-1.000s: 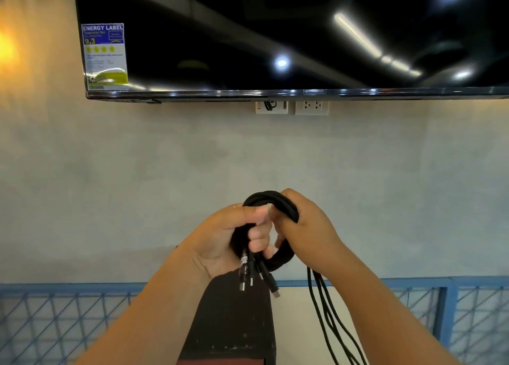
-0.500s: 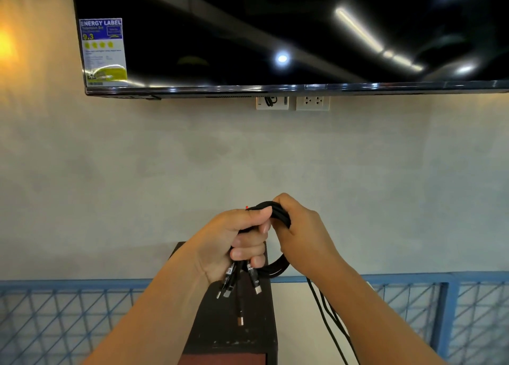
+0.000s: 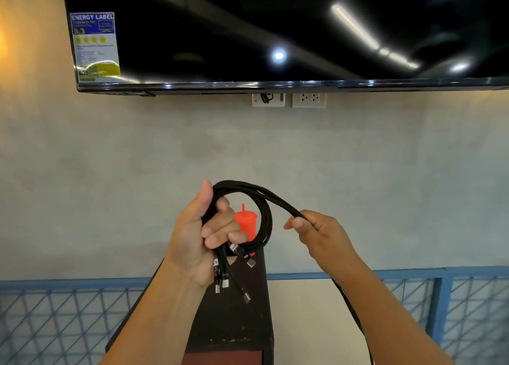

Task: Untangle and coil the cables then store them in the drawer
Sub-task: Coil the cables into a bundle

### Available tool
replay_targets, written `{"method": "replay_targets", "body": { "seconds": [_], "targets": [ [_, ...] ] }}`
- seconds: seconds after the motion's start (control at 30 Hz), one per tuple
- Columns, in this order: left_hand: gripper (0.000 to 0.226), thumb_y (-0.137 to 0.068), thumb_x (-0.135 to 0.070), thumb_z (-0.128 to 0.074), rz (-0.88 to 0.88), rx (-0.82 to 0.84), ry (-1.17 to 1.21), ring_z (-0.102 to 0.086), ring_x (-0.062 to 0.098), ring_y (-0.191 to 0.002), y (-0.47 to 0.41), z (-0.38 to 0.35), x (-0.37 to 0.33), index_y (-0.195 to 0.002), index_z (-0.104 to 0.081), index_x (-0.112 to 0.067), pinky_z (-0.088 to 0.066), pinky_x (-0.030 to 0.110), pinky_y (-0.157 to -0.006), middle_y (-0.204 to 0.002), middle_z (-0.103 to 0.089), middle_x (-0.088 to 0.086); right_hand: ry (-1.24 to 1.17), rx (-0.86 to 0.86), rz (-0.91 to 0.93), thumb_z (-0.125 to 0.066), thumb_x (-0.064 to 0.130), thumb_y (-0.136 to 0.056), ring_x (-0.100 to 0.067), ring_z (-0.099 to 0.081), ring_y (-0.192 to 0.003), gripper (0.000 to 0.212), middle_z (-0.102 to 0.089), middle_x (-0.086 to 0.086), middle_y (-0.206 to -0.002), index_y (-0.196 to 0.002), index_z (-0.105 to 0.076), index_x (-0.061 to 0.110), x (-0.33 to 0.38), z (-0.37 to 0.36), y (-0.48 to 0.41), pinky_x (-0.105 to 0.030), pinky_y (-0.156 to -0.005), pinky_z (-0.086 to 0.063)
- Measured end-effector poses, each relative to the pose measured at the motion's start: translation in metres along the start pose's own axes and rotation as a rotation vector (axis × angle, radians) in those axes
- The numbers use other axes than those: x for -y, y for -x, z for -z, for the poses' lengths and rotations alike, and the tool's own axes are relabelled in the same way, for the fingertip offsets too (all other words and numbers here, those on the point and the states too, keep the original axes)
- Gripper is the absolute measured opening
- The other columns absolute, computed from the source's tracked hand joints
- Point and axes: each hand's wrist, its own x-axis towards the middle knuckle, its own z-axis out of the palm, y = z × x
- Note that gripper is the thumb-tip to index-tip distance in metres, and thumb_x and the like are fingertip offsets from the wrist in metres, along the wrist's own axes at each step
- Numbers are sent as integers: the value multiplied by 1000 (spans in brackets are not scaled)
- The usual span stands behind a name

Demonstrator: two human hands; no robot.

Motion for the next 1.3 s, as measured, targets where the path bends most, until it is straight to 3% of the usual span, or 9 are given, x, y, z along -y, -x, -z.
{"method": "replay_targets", "body": {
  "seconds": [0.1,0.17,0.33,0.47,0.6,0.87,1.03,1.17,1.3],
  "targets": [
    [41,-93,-36,-52,69,277,222,-59,12,-48,-3,0,2,-110,-64,-1,-54,26,-66,-52,-59,3,41,-46,-11,-23,92,-56,5,-46,-52,71,-46,13,-49,-72,-56,32,-13,-9,3,-7,-51,-38],
    [46,-99,-30,-39,-25,222,113,-62,16,-58,-4,-5,-2,-128,-49,4,-53,29,-75,-63,-62,7,48,0,-55,-19,91,-60,5,-47,-56,72,-49,15,-53,-71,-53,29,-18,-21,7,-8,-56,-40],
    [63,-67,-21,-79,-164,14,-39,-46,4,-40,-7,-26,6,-122,-57,0,-52,21,-55,-48,-44,-9,104,292,-284,-32,46,-96,-3,-42,-60,30,-45,10,-67,-75,-46,31,-22,-57,21,-22,-60,-37],
    [62,-79,-20,-58,-283,-182,-328,-42,5,-44,-15,-47,13,-137,-39,-12,-46,23,-65,-49,-40,-9,148,448,-259,-36,50,-94,-8,-54,-82,26,-58,4,-91,-93,-49,28,3,-72,23,-25,-79,-41],
    [58,-92,-15,-50,-388,-286,-714,-46,5,-52,-24,-46,15,-144,-26,-22,-44,26,-78,-47,-44,-8,266,402,-164,-40,37,-97,-7,-46,-61,30,-44,7,-67,-68,-36,30,20,-61,18,-17,-63,-37],
    [60,-91,-21,-53,-530,-282,-1415,-53,16,-64,-25,-26,18,-144,-24,-17,-46,10,-72,-64,-46,-4,293,459,-148,-44,36,-95,-12,-50,-67,25,-48,3,-73,-71,-41,32,24,-39,25,-24,-71,-44],
    [32,-91,-39,-50,-87,-154,-1951,-60,22,-66,-25,-8,19,-113,-47,-16,-51,36,-64,-69,-57,5,374,367,-9,-56,34,-89,-5,-49,-56,26,-51,10,-65,-64,-48,32,33,-15,26,-17,-56,-37],
    [49,-82,-59,-46,124,-63,-1613,-64,26,-82,-17,-10,22,-100,-59,-15,-52,43,-81,-88,-67,12,204,244,28,-76,23,-73,4,-56,-56,23,-61,19,-57,-60,-60,34,38,10,18,-11,-55,-41],
    [45,-64,-69,-64,303,174,-1279,-41,8,-46,-7,-25,15,-68,-52,-26,-39,20,-54,-48,-46,-8,113,109,73,-79,19,-64,1,-48,-49,24,-55,15,-51,-60,-56,26,38,19,13,-13,-49,-40]
  ]
}}
